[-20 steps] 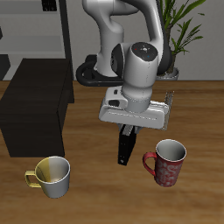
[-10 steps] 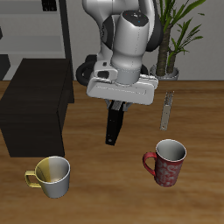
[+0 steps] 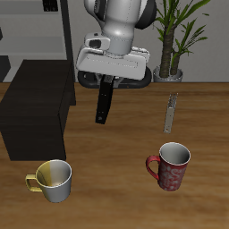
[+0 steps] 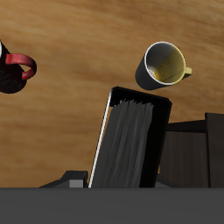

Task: Place the black book flat on top of the shelf

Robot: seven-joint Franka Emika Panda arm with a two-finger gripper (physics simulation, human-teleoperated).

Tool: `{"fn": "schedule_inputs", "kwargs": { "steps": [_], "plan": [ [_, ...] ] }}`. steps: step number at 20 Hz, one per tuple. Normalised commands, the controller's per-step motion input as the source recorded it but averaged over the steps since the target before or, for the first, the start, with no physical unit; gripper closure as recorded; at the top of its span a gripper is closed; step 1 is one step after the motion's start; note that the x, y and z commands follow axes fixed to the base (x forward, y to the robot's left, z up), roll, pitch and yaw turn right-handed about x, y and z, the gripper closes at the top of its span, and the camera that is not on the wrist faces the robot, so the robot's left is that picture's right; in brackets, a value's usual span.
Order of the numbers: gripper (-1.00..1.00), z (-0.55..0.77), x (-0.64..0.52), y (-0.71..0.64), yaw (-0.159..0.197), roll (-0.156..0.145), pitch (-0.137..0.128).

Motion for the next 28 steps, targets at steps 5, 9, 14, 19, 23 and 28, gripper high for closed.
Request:
{"fn": "schedule_inputs", "kwargs": {
  "steps": [5, 9, 14, 19, 23, 28],
  "plan": [
    [1.0, 0.53, -0.25, -0.36, 0.061, -0.072, -0.044],
    [1.0, 0.55, -0.23, -0.38, 0.044, -0.09, -0.065],
    [1.0, 0.6, -0.25, -0.43, 0.066, -0.095, -0.093],
    [1.0, 0.44, -0.2, -0.48, 0.048, -0.114, -0.06],
    [1.0, 0.14, -0.11, -0.66, 0.059, -0.136, -0.039],
    [1.0, -0.11, -0.03, -0.58, 0.033, -0.122, 0.001]
  ]
}}
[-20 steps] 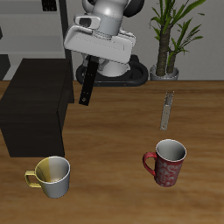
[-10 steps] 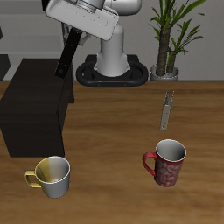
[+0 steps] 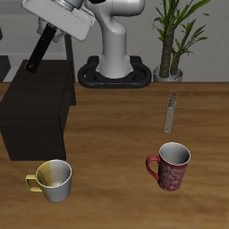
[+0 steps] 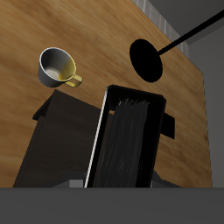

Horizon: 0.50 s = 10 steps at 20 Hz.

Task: Place the black book flat on top of the shelf

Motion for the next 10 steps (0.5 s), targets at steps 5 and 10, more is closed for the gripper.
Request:
{"fn": "schedule_inputs", "kwargs": {
  "steps": [5, 10],
  "plan": [
    [1.0, -0.17, 0.03, -0.52, 0.055, -0.132, -0.019],
    [1.0, -0.41, 0.2, -0.27, 0.051, -0.119, 0.032]
  ]
}}
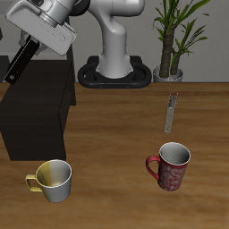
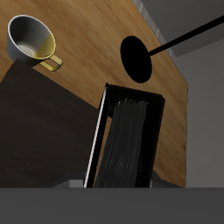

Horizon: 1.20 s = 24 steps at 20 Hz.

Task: Place the black book flat on top of the shelf

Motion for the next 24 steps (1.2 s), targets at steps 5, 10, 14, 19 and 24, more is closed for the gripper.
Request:
{"fn": "schedule_inputs", "kwargs": {
  "steps": [5, 10, 14, 19, 24],
  "plan": [
    [1.0, -0.59, 0.24, -0.06, 0.0, -0.038, 0.092],
    [1.0, -0.56, 0.18, 0.25, 0.0, 0.057, 0.094],
    [-1.0, -0.38, 0.19, 0.42, -0.069, 0.096, 0.143],
    [-1.0, -0.12, 0.11, 0.41, -0.055, 0.082, 0.091],
    [-1.0, 0.13, 0.03, 0.41, -0.035, 0.09, 0.033]
  ]
}}
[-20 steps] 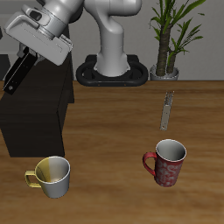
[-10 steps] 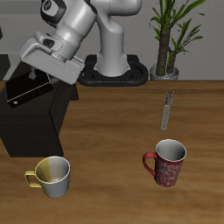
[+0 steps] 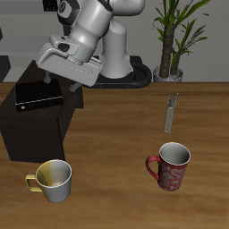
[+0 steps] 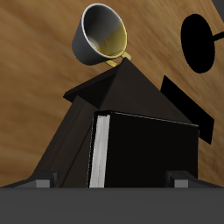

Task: Place the black book flat on top of the shelf

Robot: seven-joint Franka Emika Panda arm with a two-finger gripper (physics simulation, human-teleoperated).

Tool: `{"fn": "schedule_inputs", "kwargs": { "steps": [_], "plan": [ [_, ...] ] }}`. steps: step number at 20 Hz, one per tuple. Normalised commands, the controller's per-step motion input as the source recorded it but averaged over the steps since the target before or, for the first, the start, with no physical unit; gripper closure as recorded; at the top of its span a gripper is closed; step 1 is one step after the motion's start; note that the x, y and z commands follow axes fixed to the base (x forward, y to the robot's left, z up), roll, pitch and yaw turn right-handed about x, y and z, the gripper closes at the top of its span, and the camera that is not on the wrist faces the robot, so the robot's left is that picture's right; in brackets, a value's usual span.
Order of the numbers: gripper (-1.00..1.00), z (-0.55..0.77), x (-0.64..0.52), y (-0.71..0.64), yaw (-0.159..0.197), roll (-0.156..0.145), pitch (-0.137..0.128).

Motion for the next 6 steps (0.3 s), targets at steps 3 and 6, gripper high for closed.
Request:
{"fn": "schedule_inputs", "kwargs": {
  "steps": [3, 6],
  "plan": [
    [-1.0, 0.5, -0.32, 0.69, -0.094, 0.188, -0.048],
    [-1.0, 0.18, -0.09, 0.28, -0.013, 0.07, -0.036]
  ]
}}
